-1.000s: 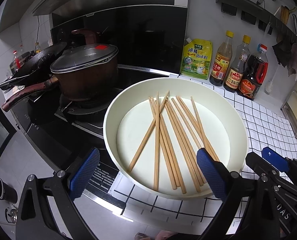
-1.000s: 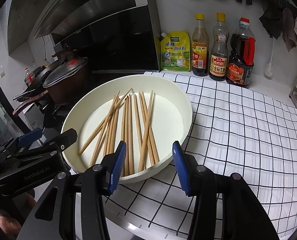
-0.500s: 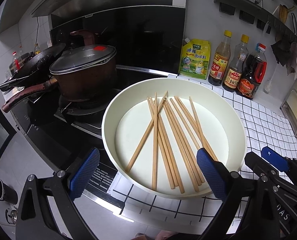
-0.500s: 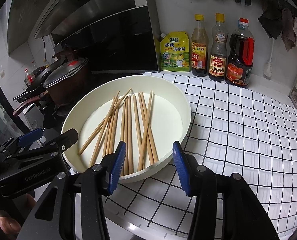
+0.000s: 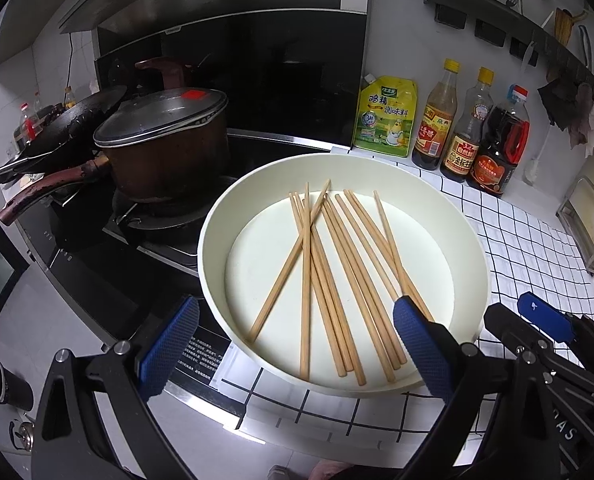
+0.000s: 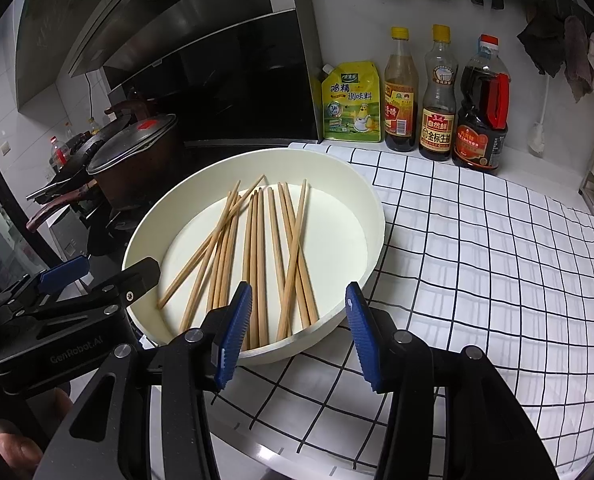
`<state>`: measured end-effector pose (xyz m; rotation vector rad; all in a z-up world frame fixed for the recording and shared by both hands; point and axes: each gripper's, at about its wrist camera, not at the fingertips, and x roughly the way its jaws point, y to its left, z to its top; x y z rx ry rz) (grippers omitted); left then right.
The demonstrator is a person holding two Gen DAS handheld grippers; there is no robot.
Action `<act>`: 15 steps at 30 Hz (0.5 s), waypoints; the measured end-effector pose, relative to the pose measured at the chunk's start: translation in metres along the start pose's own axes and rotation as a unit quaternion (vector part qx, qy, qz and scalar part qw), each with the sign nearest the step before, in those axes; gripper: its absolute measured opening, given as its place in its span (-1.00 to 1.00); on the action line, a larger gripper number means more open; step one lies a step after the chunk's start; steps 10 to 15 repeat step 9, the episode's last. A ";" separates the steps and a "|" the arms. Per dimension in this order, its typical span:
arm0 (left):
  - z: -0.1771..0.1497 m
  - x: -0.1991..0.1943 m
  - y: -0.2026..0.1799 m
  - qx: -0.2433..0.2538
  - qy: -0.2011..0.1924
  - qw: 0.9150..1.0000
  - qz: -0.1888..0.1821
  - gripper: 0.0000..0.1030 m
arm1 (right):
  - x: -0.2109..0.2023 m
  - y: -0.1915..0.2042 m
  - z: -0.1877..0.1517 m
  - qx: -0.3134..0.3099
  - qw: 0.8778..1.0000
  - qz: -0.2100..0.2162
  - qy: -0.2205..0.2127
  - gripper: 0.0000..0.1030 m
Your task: Organize utensils
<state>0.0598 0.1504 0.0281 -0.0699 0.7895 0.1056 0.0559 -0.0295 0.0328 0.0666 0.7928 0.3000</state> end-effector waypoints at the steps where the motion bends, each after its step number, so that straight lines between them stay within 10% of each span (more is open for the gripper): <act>1: 0.000 0.000 0.000 0.000 0.000 1.000 0.000 0.87 | 0.000 0.000 0.000 0.000 1.000 0.000 0.000 -0.09; 15: 0.001 0.004 0.005 -0.016 0.012 1.000 -0.002 0.87 | 0.002 0.000 -0.002 0.001 1.000 0.000 0.000 -0.08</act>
